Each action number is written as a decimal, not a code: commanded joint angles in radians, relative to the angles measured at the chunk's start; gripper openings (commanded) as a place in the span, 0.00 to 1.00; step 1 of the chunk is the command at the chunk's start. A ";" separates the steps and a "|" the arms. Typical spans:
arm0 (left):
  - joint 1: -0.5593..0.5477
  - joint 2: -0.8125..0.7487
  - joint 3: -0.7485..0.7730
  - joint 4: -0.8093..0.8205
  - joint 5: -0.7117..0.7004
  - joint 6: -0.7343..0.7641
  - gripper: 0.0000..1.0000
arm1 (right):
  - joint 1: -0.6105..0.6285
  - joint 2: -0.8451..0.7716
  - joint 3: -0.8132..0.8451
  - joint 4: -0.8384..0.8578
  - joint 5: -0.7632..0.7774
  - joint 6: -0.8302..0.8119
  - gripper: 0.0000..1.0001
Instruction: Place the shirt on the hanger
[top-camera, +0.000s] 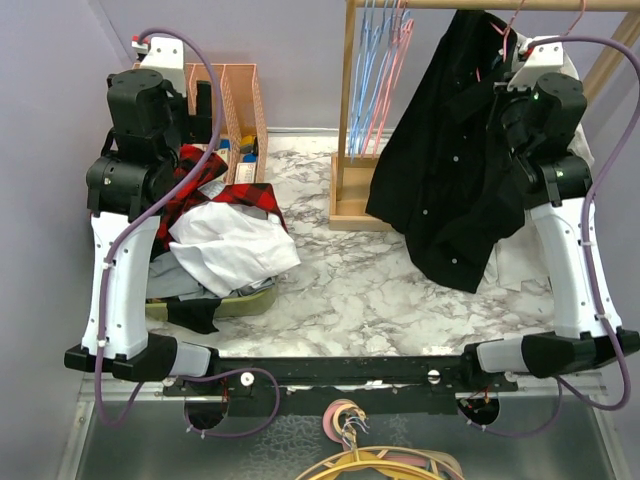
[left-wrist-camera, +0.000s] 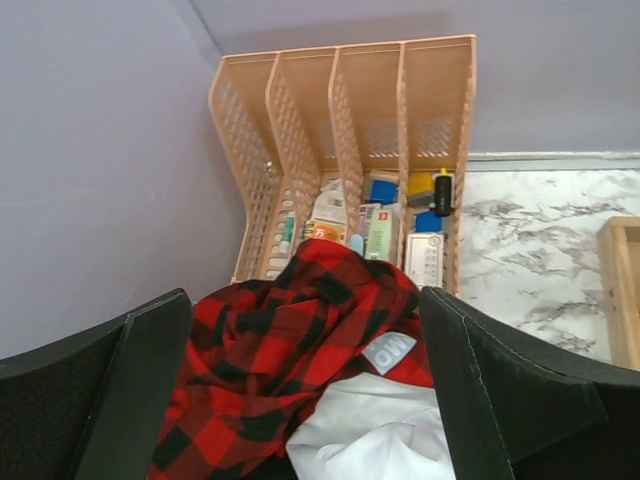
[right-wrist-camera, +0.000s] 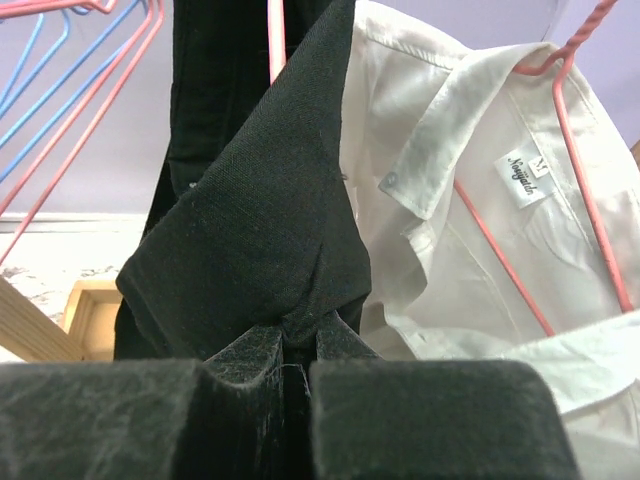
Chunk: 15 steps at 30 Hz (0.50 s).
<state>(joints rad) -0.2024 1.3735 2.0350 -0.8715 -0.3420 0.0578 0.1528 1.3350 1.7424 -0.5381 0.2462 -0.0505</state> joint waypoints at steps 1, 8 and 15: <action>0.029 -0.042 -0.002 0.030 -0.134 -0.007 0.98 | -0.054 0.054 0.085 0.079 -0.095 0.017 0.01; 0.069 -0.032 -0.033 0.043 -0.098 -0.003 0.97 | -0.137 0.122 0.120 0.043 -0.217 0.106 0.01; 0.118 -0.005 -0.053 0.046 -0.006 -0.013 0.97 | -0.219 0.138 0.079 0.036 -0.286 0.154 0.01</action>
<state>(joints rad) -0.1131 1.3560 1.9987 -0.8524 -0.4118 0.0578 -0.0154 1.4773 1.8156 -0.5529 0.0456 0.0521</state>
